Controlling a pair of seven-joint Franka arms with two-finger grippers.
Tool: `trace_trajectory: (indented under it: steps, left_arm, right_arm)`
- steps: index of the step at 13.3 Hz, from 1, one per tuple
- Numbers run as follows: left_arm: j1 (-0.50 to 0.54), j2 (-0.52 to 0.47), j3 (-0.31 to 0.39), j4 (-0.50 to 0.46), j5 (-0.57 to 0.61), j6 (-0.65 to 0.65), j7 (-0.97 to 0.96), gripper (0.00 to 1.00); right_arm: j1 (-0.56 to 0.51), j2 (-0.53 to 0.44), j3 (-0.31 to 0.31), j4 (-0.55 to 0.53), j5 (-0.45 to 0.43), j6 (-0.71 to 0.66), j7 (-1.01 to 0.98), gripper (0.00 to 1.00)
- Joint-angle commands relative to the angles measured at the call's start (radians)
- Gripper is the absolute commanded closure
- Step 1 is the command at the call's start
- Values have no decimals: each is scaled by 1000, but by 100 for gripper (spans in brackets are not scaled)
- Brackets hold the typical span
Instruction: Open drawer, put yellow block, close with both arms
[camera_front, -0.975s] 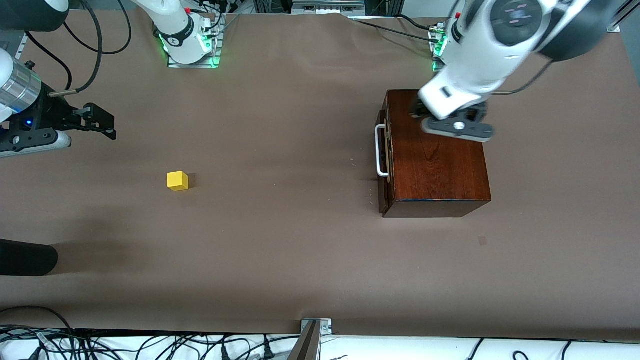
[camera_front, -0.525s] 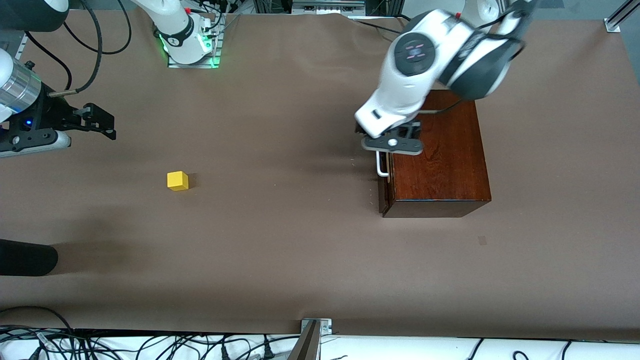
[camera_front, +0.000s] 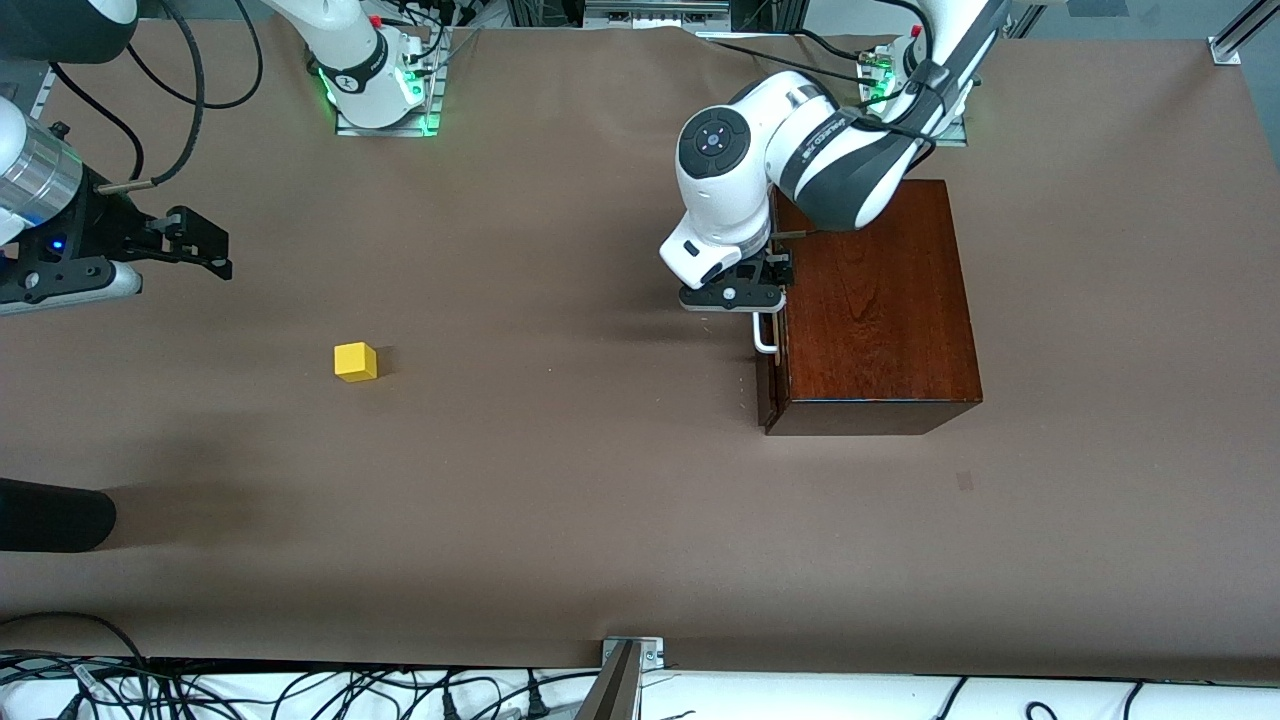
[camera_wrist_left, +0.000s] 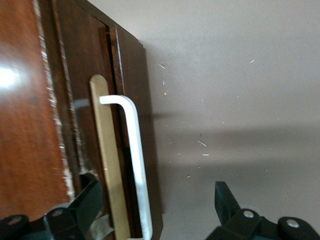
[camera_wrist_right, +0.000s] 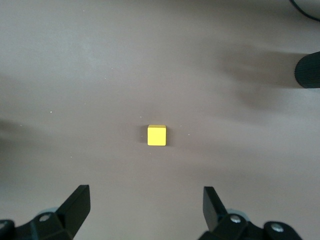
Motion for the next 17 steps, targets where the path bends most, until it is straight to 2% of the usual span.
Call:
trace_trajectory:
  steps: [1, 4, 9, 13, 17]
  left_arm:
    - [-16, -17, -2, -66, 45, 61, -56, 0]
    - [-17, 7, -2, -72, 99, 65, -83, 0]
    - [-19, 49, -2, -71, 107, 115, -102, 0]
    - [-54, 95, -2, -69, 136, 198, -181, 0]
    - [-95, 153, -2, -14, 134, 284, -272, 0]
  right_arm:
    - [-1, -4, 3, 14, 5, -17, 0, 0]
    - [-1, -4, 4, 14, 3, -14, 0, 0]
    - [-1, -4, 4, 14, 3, -14, 0, 0]
    - [-1, -4, 3, 14, 3, -17, 0, 0]
    - [-1, -2, 1, 14, 2, -14, 0, 0]
